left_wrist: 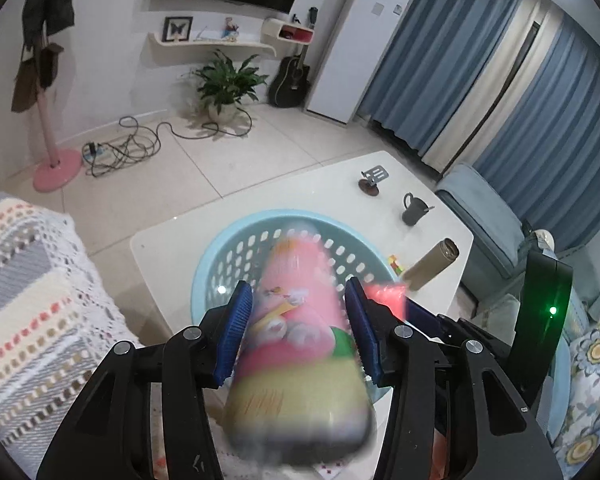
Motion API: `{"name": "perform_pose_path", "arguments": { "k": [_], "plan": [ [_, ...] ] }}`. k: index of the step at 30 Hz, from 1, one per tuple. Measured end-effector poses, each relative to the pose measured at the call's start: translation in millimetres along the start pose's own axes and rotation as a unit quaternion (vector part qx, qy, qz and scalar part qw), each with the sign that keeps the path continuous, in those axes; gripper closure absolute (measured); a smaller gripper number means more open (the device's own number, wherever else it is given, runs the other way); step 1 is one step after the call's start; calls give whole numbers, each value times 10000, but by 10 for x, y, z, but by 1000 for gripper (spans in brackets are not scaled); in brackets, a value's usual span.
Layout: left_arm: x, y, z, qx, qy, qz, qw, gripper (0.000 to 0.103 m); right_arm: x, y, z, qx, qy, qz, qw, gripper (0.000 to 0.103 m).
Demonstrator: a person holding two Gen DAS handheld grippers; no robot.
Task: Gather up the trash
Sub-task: 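Carry bottle and pink packet over the blue basket and open both tools, then grasp the clear milk bottle with the left tool while the right tool grasps the white-blue carton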
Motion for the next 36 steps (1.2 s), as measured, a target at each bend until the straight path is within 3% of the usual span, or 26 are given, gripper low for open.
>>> {"name": "perform_pose_path", "arguments": {
  "k": [10,17,20,24,28,36],
  "plan": [
    [344,168,68,104,-130,-70,9998,46,70,-78,65,-294,87,-64,9995,60],
    [998,382,2,81,-583,-265,9979,45,451,430,-109,-17,-233,-441,9988,60],
    [1388,498,-58,38,-893,-431,9951,38,667,772,-192,182,-436,-687,9965,60],
    [1910,735,-118,-23,-1263,-884,9880,35,930,1299,-238,494,-669,-1008,9914,50],
    [2470,1108,-101,88,-1605,-1424,9767,29,1123,1856,-191,814,-760,-1419,9836,49],
    [3432,2104,154,535,-1857,-2600,9461,25,1288,2744,66,1293,-724,-1912,9703,46]
  ]
}}
Point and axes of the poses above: each gripper's, at about its wrist camera, not at the fingertips, and x roughly against the way its jaws point, y to its left, z to its underside, the point moved 9 cm from there along -x, roughly the way its jaws point, and after that the axes turned 12 degrees about -y, right-handed, at the moved point
